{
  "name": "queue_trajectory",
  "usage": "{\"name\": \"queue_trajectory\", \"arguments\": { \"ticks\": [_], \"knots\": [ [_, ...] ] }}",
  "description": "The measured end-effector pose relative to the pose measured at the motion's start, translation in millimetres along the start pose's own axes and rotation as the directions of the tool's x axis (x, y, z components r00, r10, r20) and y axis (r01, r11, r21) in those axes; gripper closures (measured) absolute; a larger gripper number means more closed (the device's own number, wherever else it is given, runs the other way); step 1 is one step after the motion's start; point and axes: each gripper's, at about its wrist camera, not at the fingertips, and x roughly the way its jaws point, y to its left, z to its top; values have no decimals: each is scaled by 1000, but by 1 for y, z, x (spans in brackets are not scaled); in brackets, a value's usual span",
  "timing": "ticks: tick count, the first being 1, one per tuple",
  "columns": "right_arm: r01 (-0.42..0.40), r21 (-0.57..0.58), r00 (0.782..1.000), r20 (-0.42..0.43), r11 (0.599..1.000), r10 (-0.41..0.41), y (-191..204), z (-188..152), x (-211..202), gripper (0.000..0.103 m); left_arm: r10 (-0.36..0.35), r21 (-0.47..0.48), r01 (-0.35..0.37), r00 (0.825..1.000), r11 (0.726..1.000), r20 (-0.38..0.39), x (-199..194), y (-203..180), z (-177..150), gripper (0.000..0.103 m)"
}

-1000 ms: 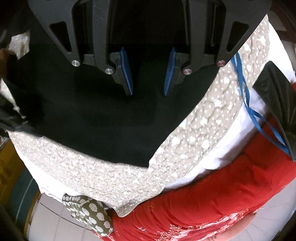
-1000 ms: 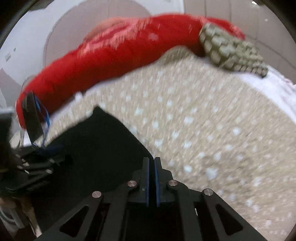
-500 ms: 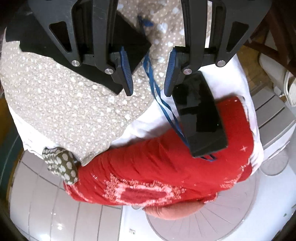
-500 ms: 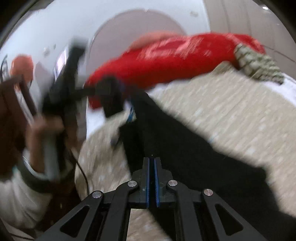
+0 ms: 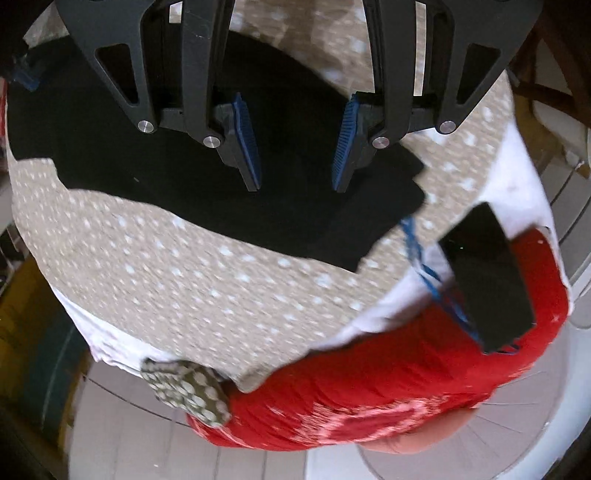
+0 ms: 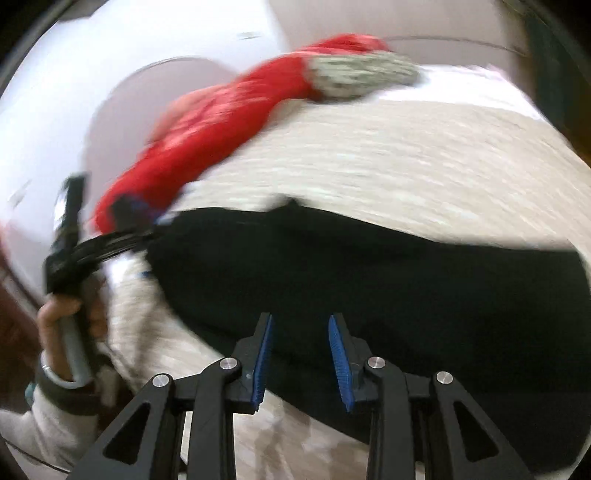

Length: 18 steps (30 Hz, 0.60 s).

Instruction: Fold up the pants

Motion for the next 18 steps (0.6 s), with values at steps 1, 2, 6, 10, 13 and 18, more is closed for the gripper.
{"name": "queue_trajectory", "arguments": {
  "ticks": [1,2,6,10,13,18],
  "knots": [
    [19,32,1000,-4,999,-19,-15,-6,-6,74,-8,0,8,1000,1000,-6,1,-3,-1,64],
    [44,76,999,-6,996,-44,-32,-14,-14,74,-19,1,19,1000,1000,-14,2,-8,-4,64],
    [19,267,999,35,963,-29,-84,-37,-34,74,-36,21,37,998,999,-56,10,-25,-12,64],
    [-30,390,992,124,920,-20,-112,-40,-43,74,-35,35,38,996,999,-87,16,-34,-19,64],
    [-66,427,988,153,902,0,-121,-33,-32,73,-26,32,29,996,999,-91,18,-35,-21,64],
    [-146,454,969,246,879,33,-117,-20,-44,98,-20,30,23,995,999,-99,15,-32,-19,64]
  ]
}}
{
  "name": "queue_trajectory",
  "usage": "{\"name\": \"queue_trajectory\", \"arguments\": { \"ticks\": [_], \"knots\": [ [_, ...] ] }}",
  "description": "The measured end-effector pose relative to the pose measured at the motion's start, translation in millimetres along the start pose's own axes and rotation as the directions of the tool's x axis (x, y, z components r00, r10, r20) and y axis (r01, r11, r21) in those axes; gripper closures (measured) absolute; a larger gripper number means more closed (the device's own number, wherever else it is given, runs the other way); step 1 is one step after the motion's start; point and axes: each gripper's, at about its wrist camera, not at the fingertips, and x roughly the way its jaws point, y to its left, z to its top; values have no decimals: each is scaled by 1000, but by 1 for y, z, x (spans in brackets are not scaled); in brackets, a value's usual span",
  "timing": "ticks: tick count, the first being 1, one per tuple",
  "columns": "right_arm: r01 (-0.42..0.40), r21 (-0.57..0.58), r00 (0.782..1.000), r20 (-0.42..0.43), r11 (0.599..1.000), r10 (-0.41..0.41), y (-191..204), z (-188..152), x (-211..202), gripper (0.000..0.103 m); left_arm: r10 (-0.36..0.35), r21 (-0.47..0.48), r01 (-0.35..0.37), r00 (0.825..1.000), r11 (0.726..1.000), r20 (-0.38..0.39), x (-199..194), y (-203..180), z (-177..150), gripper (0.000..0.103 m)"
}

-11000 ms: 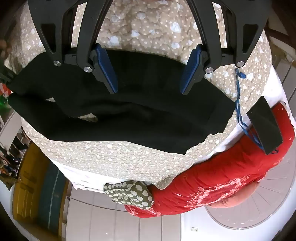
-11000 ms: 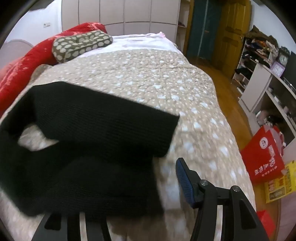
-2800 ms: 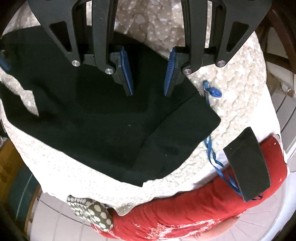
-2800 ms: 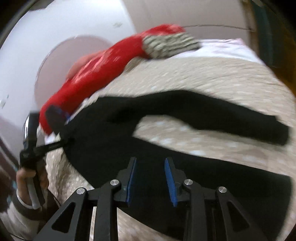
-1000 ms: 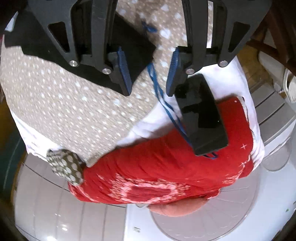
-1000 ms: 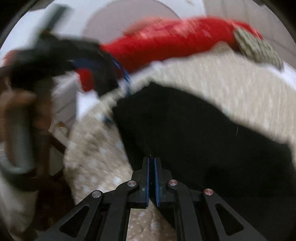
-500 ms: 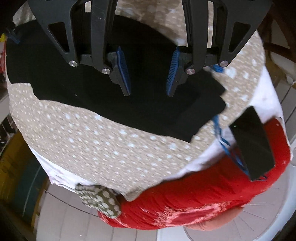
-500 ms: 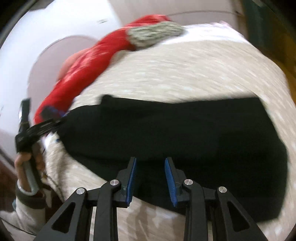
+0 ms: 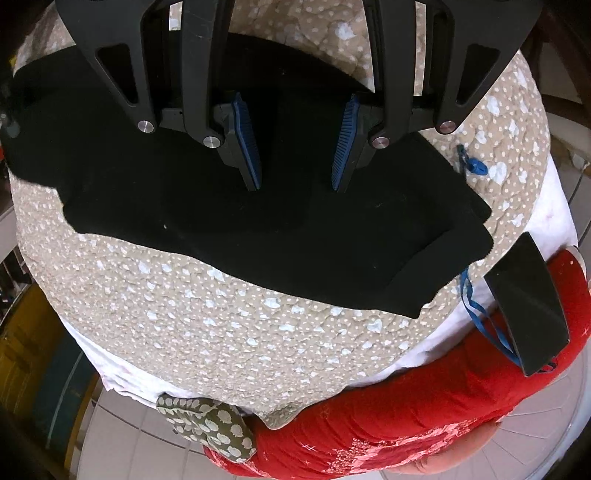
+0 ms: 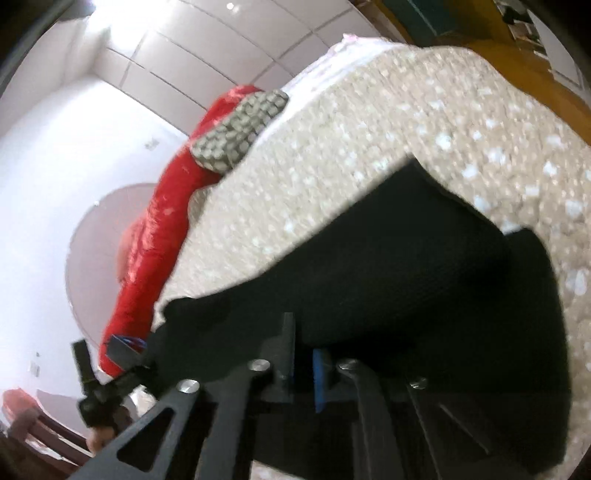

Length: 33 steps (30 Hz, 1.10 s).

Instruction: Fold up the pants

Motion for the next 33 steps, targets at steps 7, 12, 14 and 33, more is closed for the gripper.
{"name": "queue_trajectory", "arguments": {
  "ticks": [7,12,14,33],
  "knots": [
    [2,-191,1000,-14,982,-5,39,-17,-75,98,6,15,-7,999,1000,38,-15,4,-1,64],
    [174,-177,973,-118,969,-197,-4,-31,-36,88,7,1,-7,1000,1000,-2,-6,9,-8,64],
    [108,-68,989,-90,992,-114,-20,-25,-53,86,19,6,-19,1000,1000,13,-12,12,-8,64],
    [323,-240,946,86,915,-311,-20,33,-98,77,31,7,-31,999,1000,31,-25,12,-6,64]
  ]
}}
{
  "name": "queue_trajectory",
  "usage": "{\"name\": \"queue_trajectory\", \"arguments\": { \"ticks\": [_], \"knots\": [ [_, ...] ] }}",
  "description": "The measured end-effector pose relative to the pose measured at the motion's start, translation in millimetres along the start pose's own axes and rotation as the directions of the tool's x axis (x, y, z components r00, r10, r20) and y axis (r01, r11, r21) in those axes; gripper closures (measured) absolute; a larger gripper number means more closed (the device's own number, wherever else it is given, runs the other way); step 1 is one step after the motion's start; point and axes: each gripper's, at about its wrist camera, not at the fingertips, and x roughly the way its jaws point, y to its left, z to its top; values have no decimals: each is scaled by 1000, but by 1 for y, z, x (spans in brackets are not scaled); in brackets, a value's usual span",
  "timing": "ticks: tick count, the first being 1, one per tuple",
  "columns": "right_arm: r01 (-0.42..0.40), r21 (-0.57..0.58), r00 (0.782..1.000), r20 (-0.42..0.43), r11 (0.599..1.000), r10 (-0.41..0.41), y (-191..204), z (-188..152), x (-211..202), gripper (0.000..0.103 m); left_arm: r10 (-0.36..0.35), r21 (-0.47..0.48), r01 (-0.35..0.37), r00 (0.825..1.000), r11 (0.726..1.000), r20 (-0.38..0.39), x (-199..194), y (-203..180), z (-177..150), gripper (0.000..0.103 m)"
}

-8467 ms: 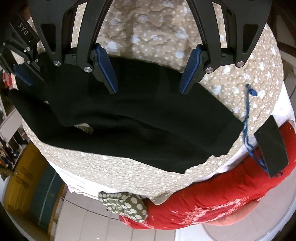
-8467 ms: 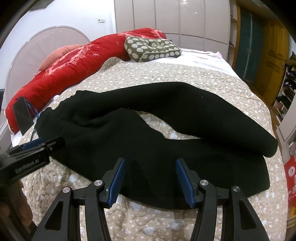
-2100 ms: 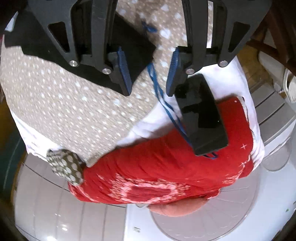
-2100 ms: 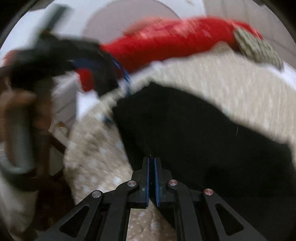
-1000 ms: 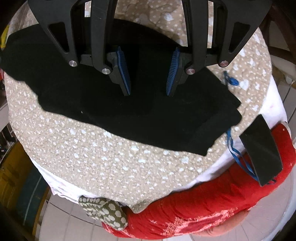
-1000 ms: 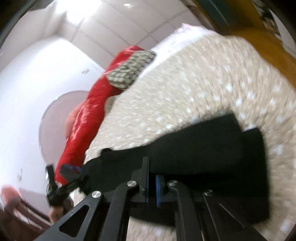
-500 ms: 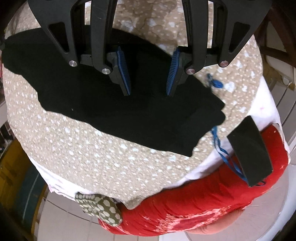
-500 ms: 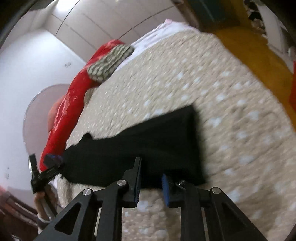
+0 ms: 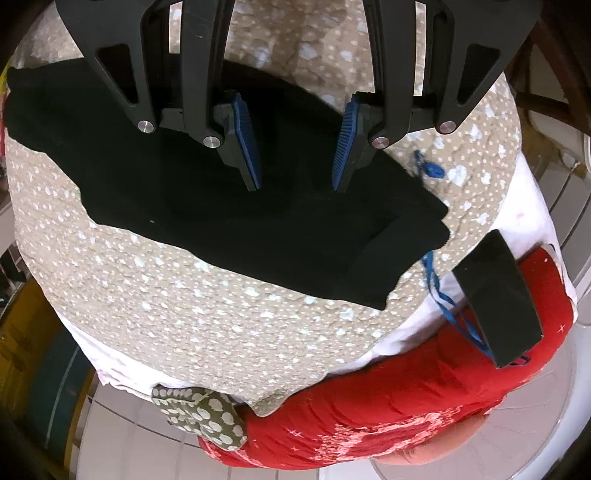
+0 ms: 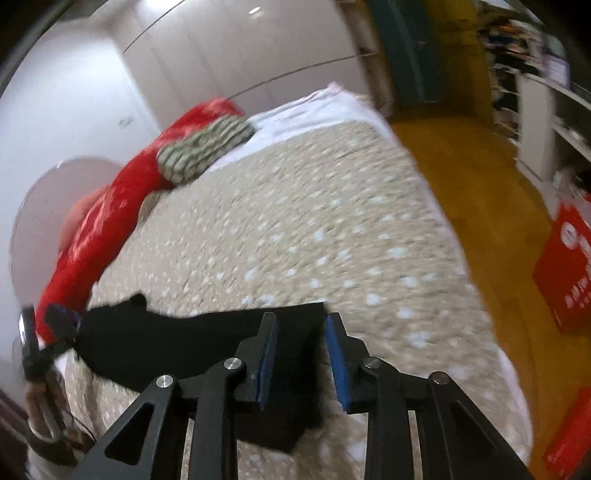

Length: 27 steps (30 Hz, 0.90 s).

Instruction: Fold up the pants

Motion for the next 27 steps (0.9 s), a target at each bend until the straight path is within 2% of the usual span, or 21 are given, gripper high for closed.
{"name": "queue_trajectory", "arguments": {
  "ticks": [4,5,6,7,9,12,14,17,19,20,21,23,27],
  "knots": [
    [39,-139,995,-87,989,-51,18,-7,45,77,2,24,-2,1000,1000,1,-2,-7,0,64],
    [48,-170,994,-88,984,-63,22,-11,50,81,4,22,-4,1000,1000,2,-2,-6,1,64],
    [57,-203,993,-87,978,-76,25,-14,55,97,7,18,-7,1000,1000,3,-2,-5,1,64],
    [68,-242,992,-85,968,-91,31,-15,56,102,11,14,-11,1000,1000,2,-1,-4,2,64],
    [68,-259,996,-43,963,-82,35,-10,48,103,19,4,-19,1000,1000,-4,1,0,3,64],
    [133,-257,989,102,957,-110,37,8,24,103,27,-11,-27,1000,1000,1,1,4,4,64],
    [126,-234,990,84,964,-109,30,12,29,103,27,-16,-27,1000,999,-12,7,5,1,64],
    [62,-201,998,4,978,-63,23,5,40,103,28,-13,-29,999,999,-28,12,5,-3,64],
    [12,-199,1000,7,980,-11,24,-1,35,96,27,-12,-28,999,1000,-28,12,4,-3,64],
    [22,-217,1000,3,976,-22,25,-3,34,76,25,-13,-25,999,1000,-27,12,4,-2,64],
    [49,-245,999,-12,968,-53,26,-4,34,63,21,-15,-21,999,1000,-26,11,4,-1,64],
    [55,-256,997,-32,965,-65,24,-7,32,63,11,-16,-11,1000,1000,-25,10,3,0,64],
    [19,-244,997,-73,970,-37,19,-15,40,63,9,-6,-10,999,1000,-33,12,-1,-1,64]
  ]
}}
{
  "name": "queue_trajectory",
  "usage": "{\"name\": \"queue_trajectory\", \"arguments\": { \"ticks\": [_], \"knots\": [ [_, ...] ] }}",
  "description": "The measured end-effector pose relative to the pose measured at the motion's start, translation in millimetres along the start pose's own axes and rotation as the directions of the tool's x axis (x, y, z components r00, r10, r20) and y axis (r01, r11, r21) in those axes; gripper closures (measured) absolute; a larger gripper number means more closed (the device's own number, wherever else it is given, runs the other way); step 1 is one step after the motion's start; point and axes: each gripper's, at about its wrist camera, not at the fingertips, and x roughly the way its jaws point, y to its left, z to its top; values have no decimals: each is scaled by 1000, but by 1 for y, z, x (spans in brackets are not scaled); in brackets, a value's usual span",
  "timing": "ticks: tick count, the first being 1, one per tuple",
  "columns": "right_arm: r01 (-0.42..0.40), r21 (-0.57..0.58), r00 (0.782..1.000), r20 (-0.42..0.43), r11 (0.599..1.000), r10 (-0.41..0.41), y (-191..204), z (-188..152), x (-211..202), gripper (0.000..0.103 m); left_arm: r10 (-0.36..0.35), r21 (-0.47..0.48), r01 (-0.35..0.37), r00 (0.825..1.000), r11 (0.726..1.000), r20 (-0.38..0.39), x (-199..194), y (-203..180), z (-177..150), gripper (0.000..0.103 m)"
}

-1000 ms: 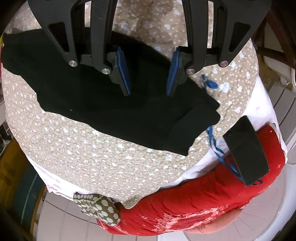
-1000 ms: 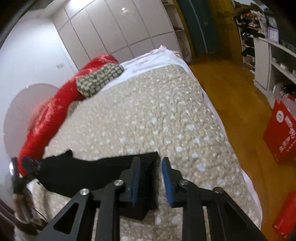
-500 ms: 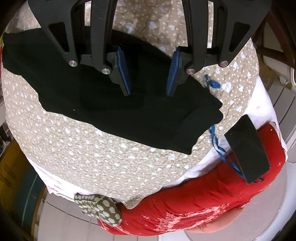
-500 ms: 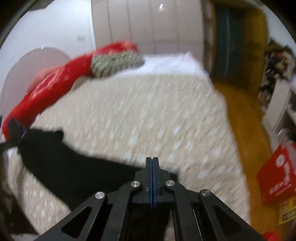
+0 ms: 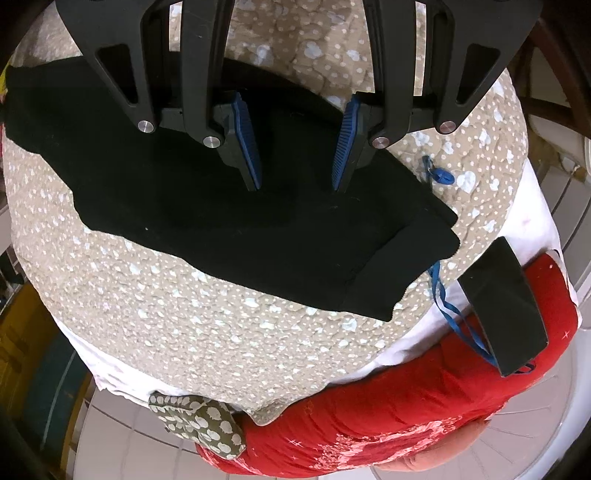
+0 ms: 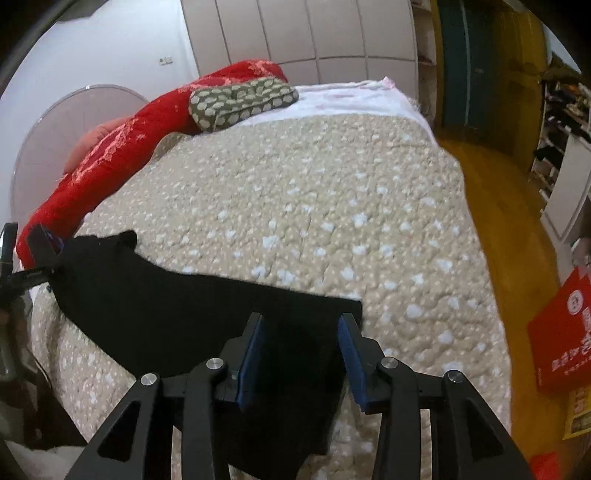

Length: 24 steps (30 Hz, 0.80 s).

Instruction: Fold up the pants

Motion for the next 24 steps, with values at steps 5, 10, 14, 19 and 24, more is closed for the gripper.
{"name": "queue_trajectory", "arguments": {
  "ticks": [5,10,14,19,24],
  "knots": [
    [28,-43,999,-16,999,-29,6,-5,19,95,3,5,-3,1000,1000,-1,-2,0,0,64],
    [18,-50,999,40,999,-16,4,4,2,103,7,-15,-7,1000,1000,9,-5,4,4,64],
    [32,-62,998,53,998,-29,-5,12,-7,92,1,-11,-1,1000,1000,9,-6,3,3,64],
    [10,-92,999,-35,996,-13,-12,4,5,72,0,1,0,1000,1000,-7,-2,-1,0,64],
    [-18,-100,997,-74,995,11,-13,-4,21,72,-1,12,1,1000,1000,-8,-2,-5,-1,64]
  ]
}}
